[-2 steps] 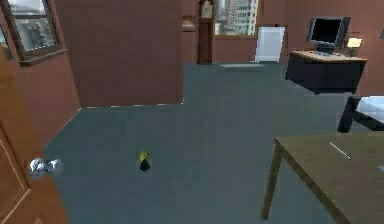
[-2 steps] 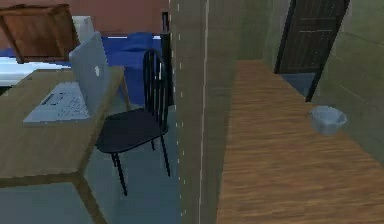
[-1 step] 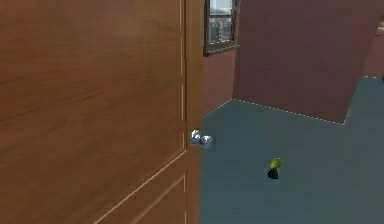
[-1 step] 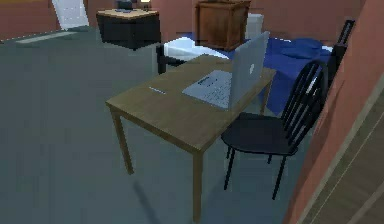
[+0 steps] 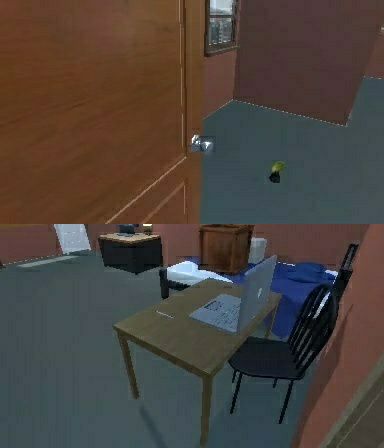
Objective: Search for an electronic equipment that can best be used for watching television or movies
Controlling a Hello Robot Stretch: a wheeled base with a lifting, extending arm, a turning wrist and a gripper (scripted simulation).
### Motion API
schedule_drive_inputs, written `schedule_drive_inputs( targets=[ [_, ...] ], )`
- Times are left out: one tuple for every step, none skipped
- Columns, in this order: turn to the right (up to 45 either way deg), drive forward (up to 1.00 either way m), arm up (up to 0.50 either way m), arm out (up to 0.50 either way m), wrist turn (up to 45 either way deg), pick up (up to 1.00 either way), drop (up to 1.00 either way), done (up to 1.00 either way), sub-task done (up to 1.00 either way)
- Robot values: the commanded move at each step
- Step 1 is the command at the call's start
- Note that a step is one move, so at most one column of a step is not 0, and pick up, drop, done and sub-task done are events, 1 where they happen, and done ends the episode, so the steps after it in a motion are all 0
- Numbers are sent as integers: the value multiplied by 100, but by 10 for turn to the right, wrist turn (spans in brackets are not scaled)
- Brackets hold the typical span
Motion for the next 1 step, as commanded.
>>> schedule_drive_inputs(
  targets=[
    [450, 0, 0, 0, 0, 0, 0, 0, 0]
  ],
)
